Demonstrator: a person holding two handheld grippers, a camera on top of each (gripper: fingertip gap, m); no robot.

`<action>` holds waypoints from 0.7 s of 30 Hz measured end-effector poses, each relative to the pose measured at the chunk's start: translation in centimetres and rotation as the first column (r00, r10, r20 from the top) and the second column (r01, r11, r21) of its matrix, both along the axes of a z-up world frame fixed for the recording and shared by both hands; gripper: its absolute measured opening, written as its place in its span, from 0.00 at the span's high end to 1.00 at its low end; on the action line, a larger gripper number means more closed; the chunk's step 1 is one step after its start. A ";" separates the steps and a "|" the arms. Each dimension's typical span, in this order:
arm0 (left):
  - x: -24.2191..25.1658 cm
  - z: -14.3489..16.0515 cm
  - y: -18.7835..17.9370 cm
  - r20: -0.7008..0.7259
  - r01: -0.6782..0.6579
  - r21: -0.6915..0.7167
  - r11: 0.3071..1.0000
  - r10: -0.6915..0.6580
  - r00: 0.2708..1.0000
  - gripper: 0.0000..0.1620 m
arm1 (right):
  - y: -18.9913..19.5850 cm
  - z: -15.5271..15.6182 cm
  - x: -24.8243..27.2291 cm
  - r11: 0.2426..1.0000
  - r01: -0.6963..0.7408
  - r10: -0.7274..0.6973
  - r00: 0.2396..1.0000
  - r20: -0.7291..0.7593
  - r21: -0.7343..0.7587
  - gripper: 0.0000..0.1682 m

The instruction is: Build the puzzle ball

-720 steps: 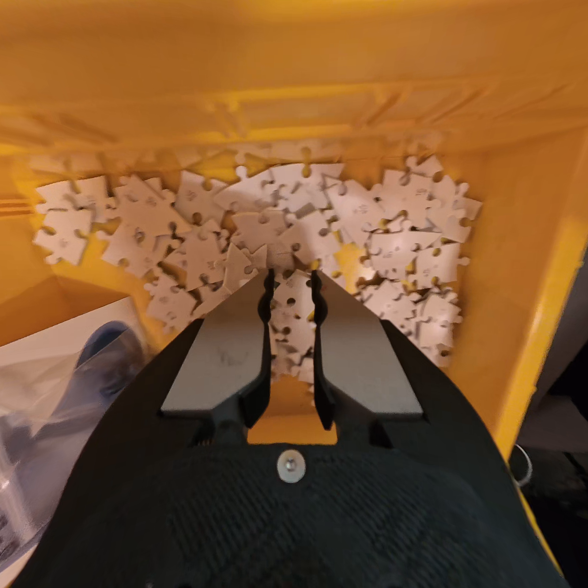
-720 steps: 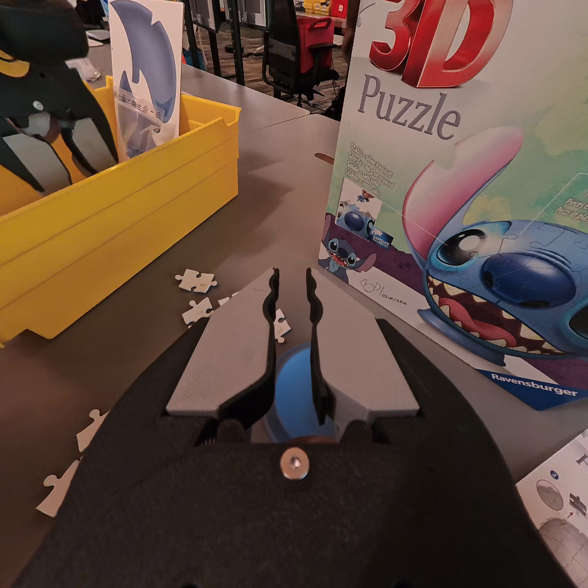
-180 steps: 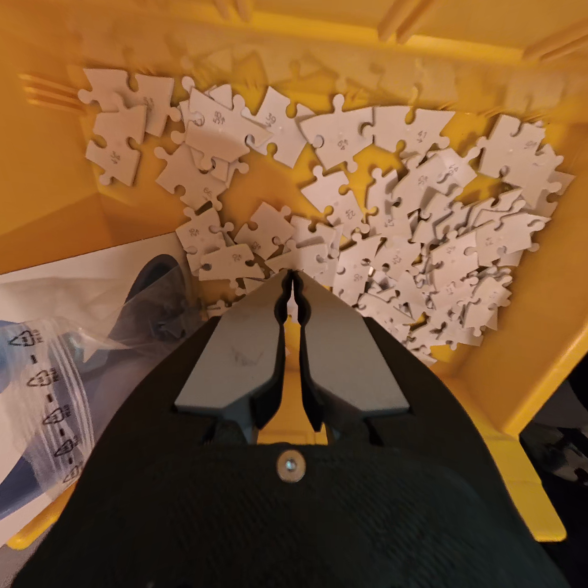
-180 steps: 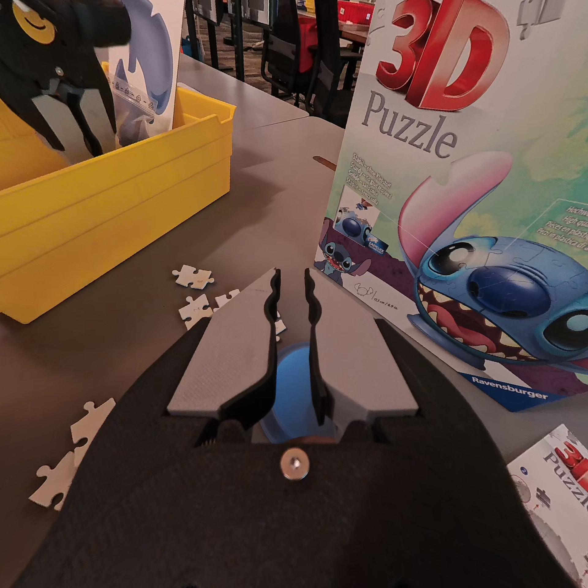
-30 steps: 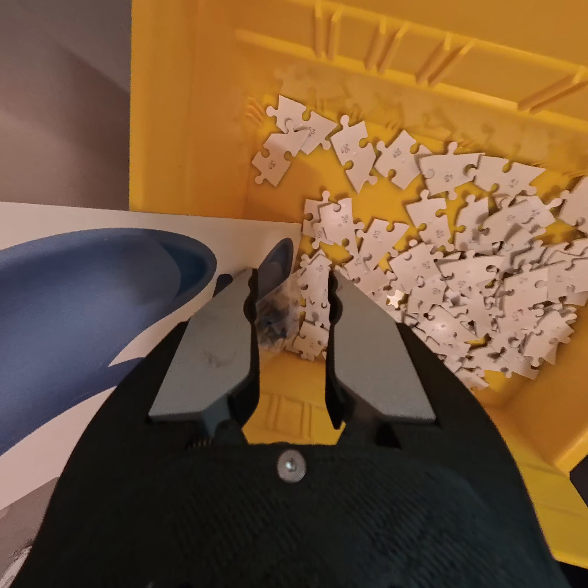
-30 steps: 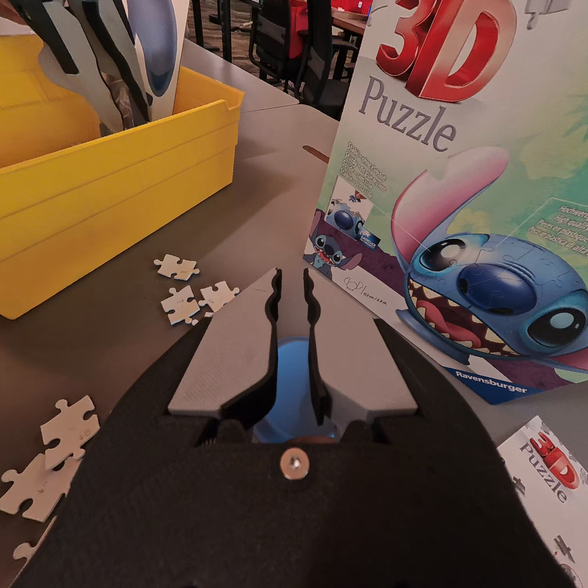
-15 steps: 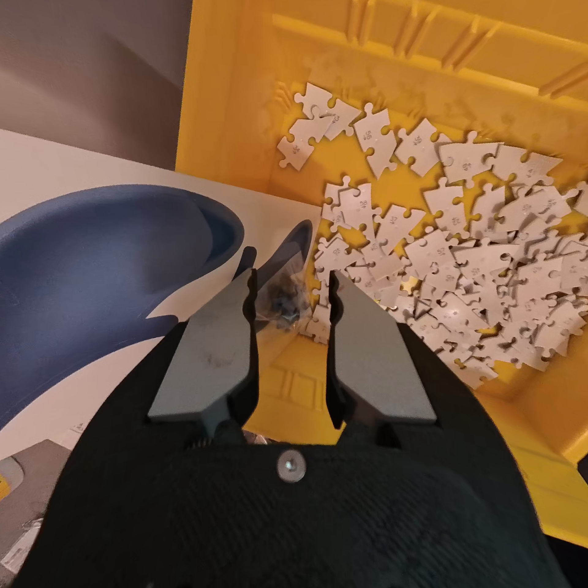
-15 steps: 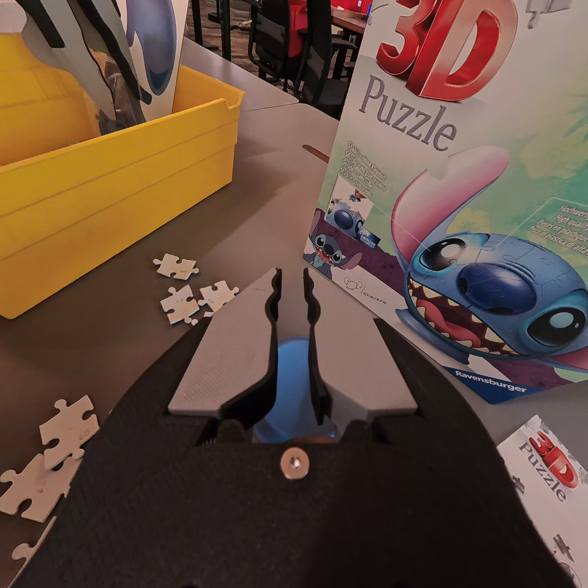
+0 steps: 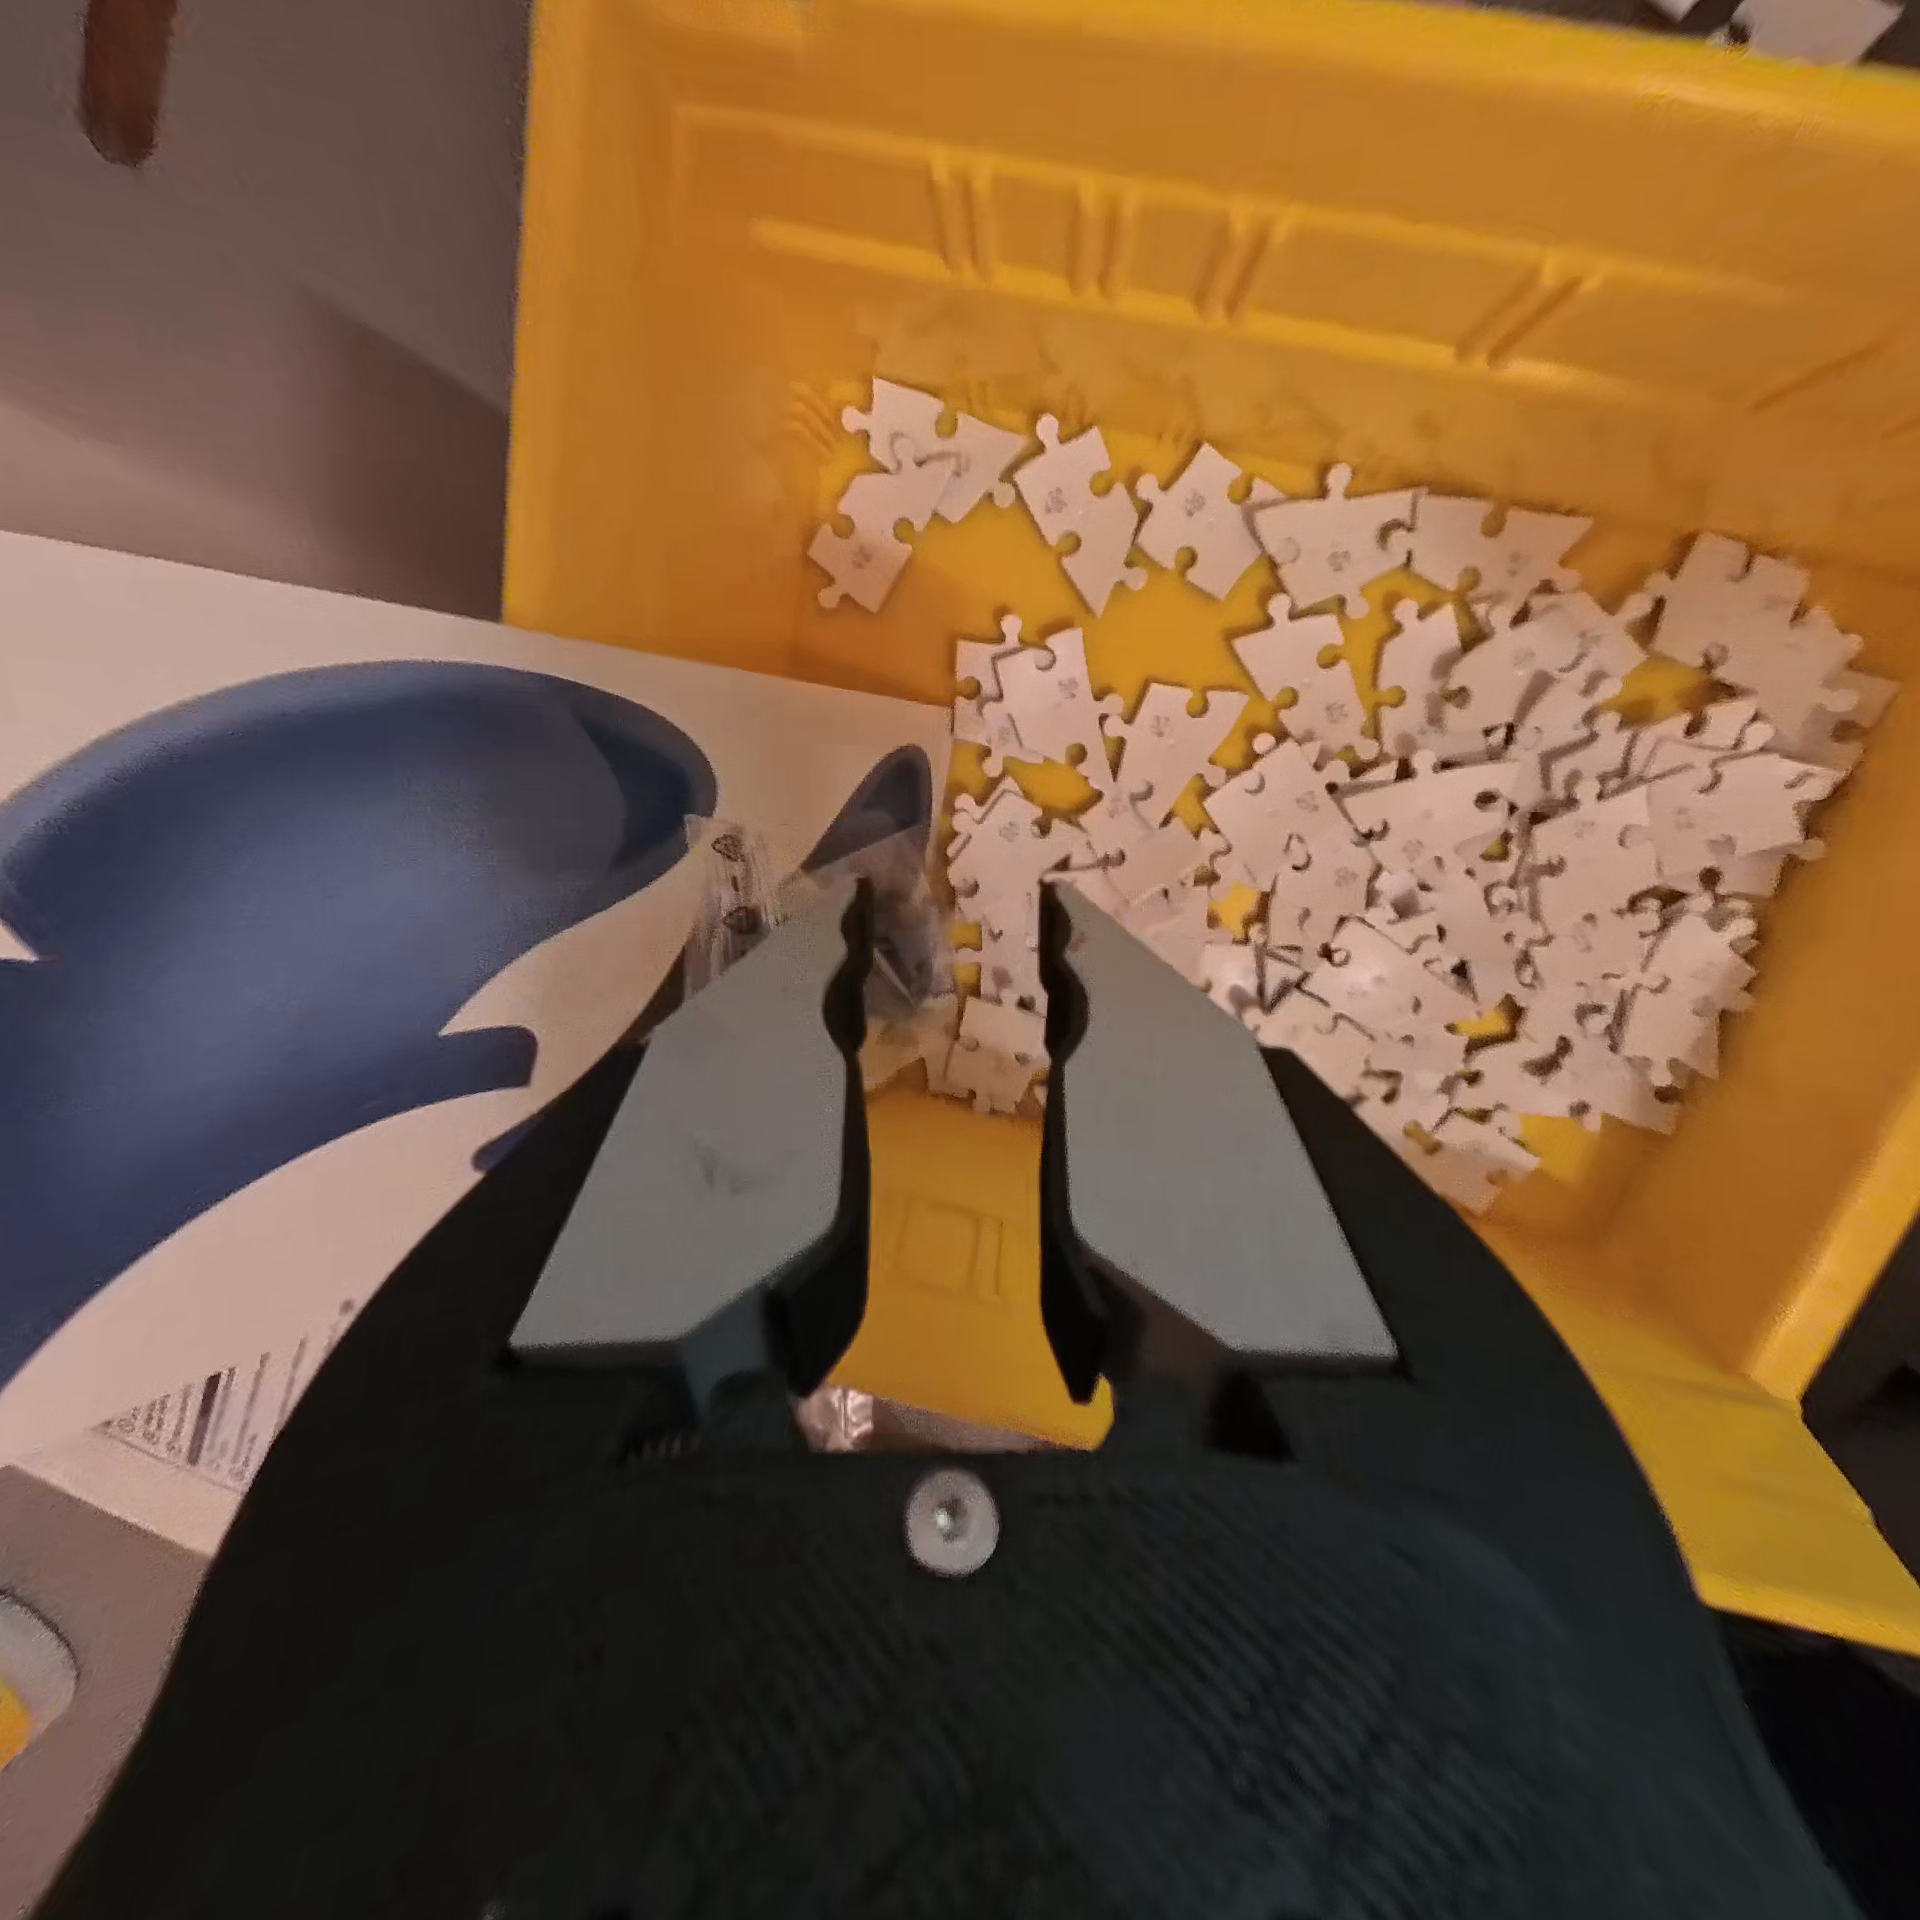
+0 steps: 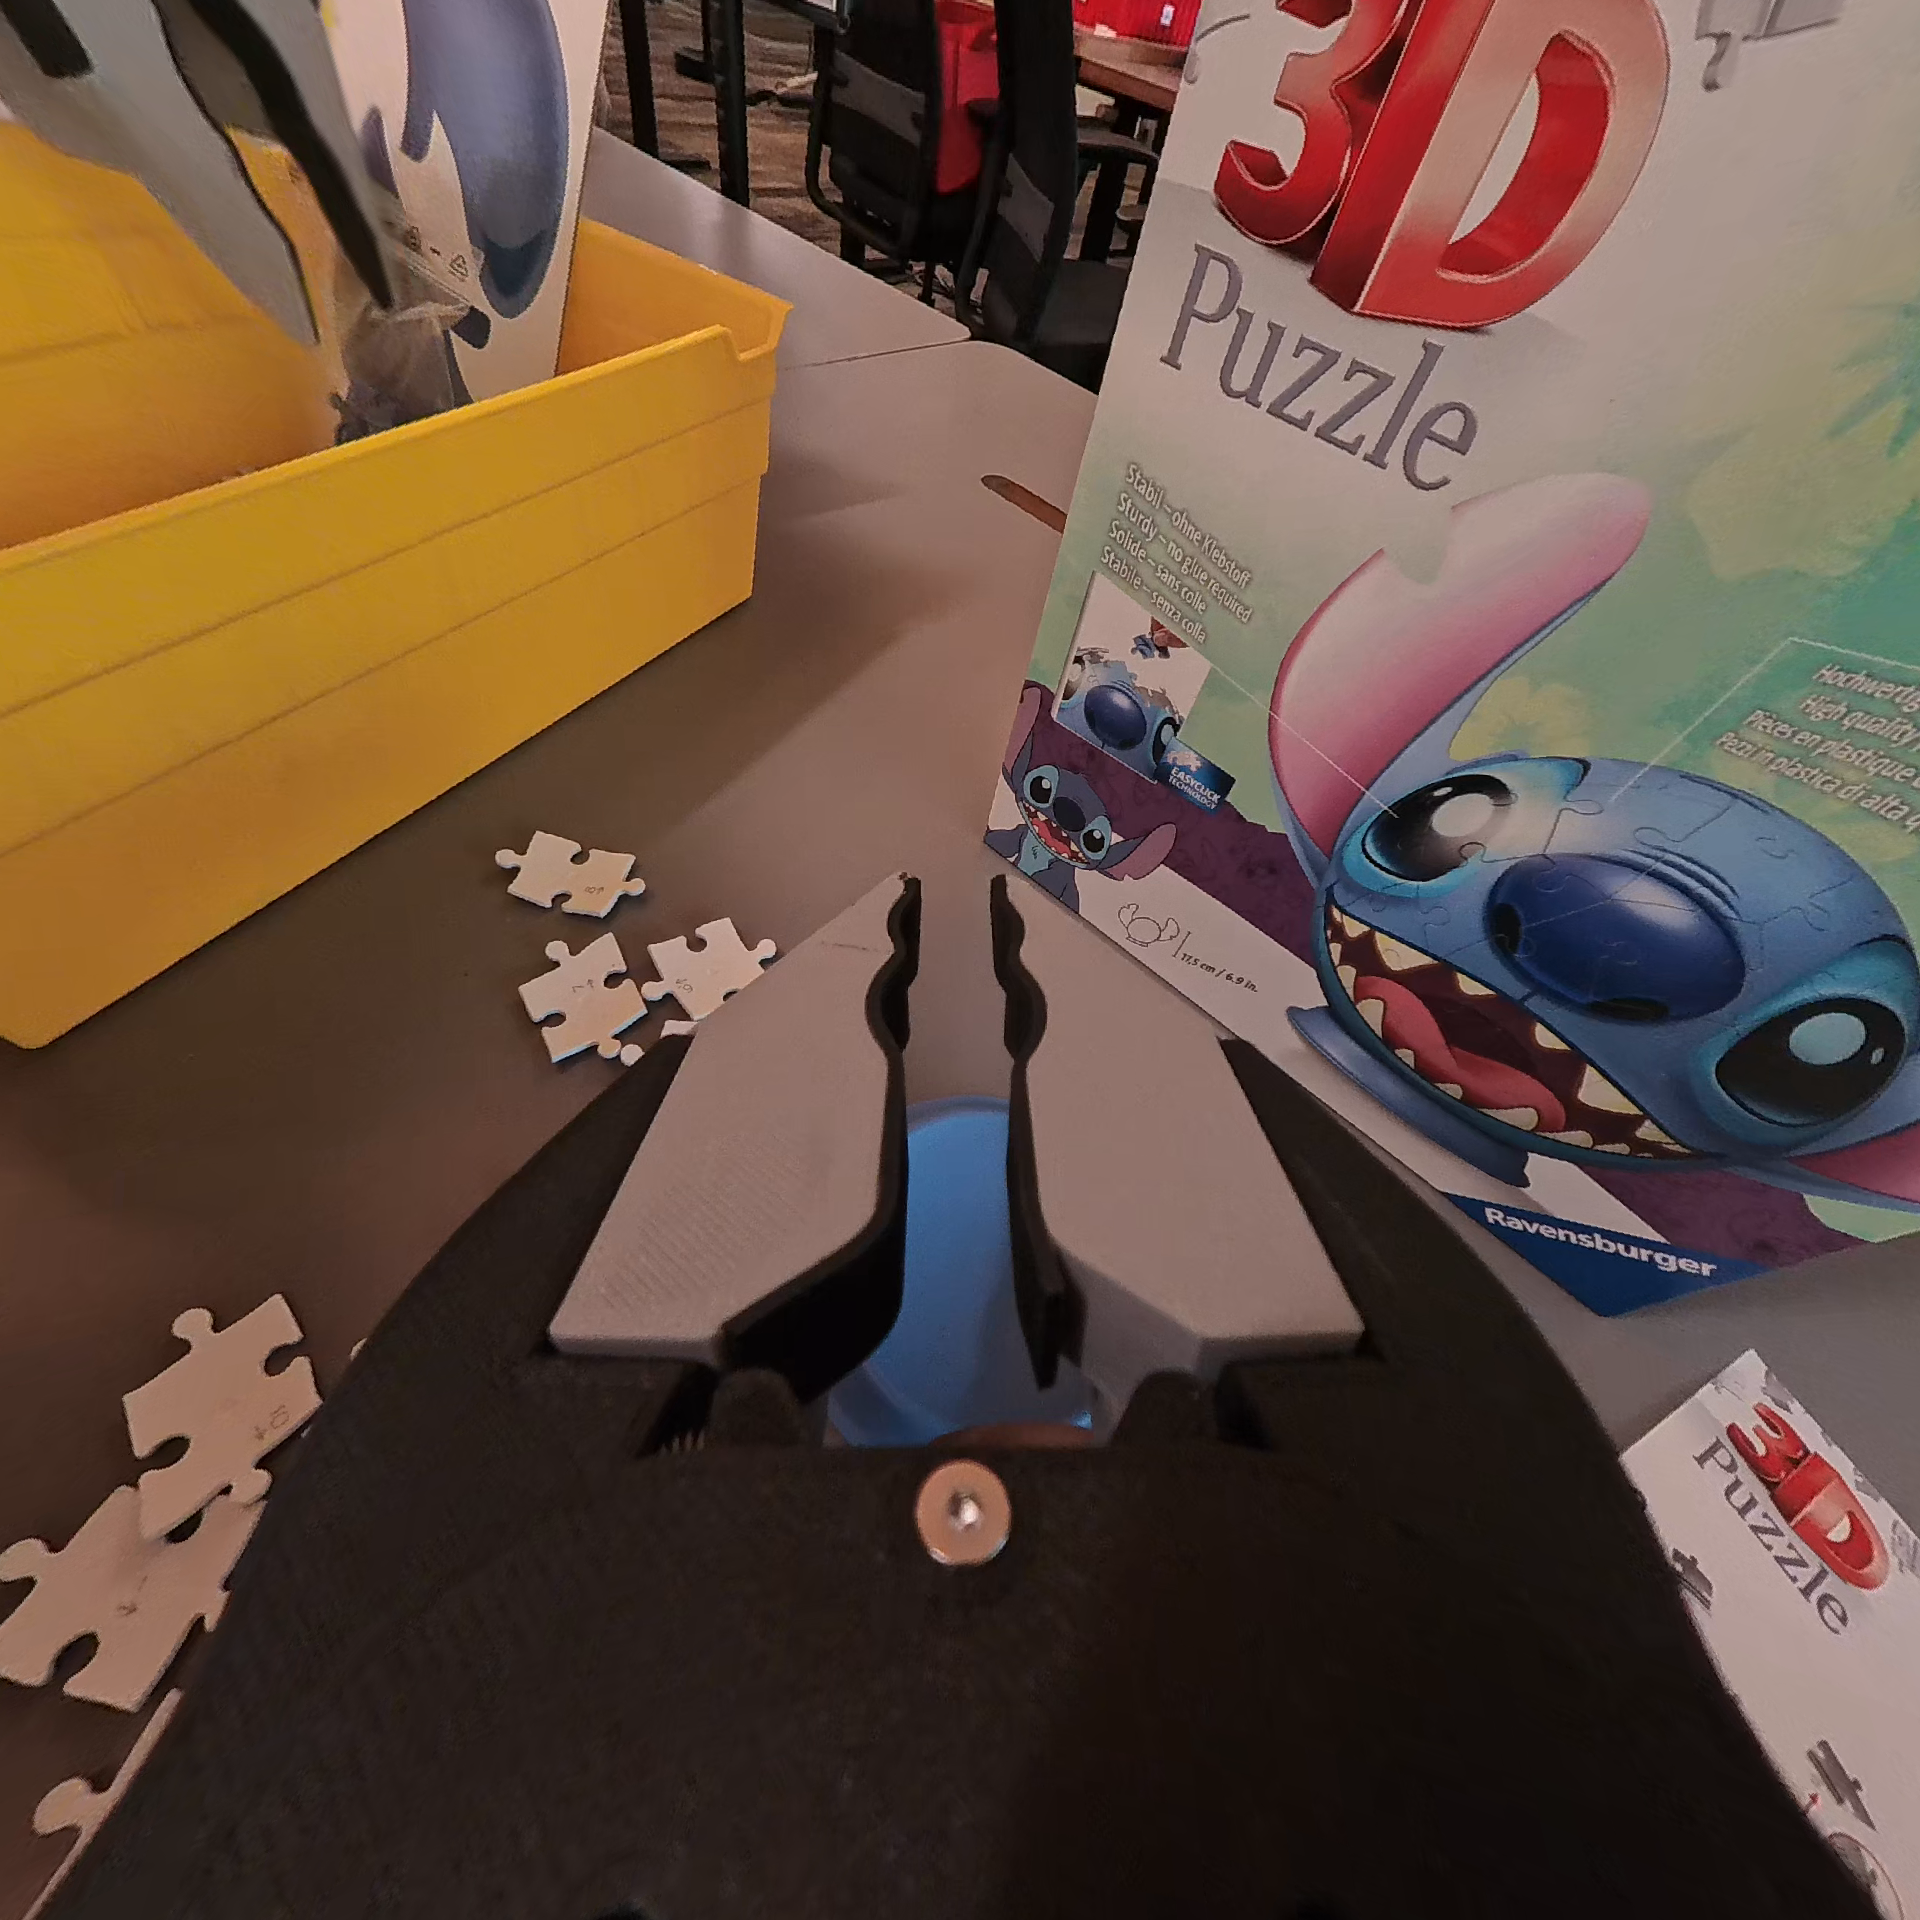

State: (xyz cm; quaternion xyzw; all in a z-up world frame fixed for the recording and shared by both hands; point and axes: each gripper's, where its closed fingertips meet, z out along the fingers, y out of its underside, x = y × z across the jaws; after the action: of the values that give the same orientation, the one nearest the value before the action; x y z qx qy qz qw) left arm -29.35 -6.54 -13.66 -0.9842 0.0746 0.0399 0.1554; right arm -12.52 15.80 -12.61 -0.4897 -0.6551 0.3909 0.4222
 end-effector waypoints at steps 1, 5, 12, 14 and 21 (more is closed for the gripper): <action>0.1 -0.6 -0.6 -0.004 0.009 -0.041 0.999 -0.009 1.000 0.83 | 0.0 0.0 0.0 1.000 0.001 -0.001 1.000 0.001 0.001 0.94; 1.3 -2.3 -1.7 0.018 0.058 -0.146 0.988 -0.056 0.998 0.84 | 0.2 -0.1 0.0 1.000 0.005 -0.005 1.000 0.004 0.001 0.94; 1.0 -6.2 -2.7 -0.029 0.051 -0.328 0.943 -0.064 0.998 0.96 | 0.1 0.0 0.0 1.000 0.004 -0.004 1.000 -0.001 0.001 0.94; 1.5 -7.0 -2.4 -0.016 0.060 -0.347 0.936 -0.070 0.997 0.96 | 0.1 0.1 0.1 1.000 0.002 -0.002 1.000 -0.003 0.001 0.94; 3.4 -5.8 0.5 -0.077 0.136 -0.226 0.965 -0.157 0.985 0.94 | 0.1 0.2 0.1 1.000 0.001 -0.001 1.000 -0.005 0.004 0.94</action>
State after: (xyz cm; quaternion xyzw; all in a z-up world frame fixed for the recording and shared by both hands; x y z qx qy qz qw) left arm -25.94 -6.00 -19.48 -0.9841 0.1586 0.0660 0.0443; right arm -12.44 15.86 -12.42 -0.4884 -0.6544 0.3905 0.4251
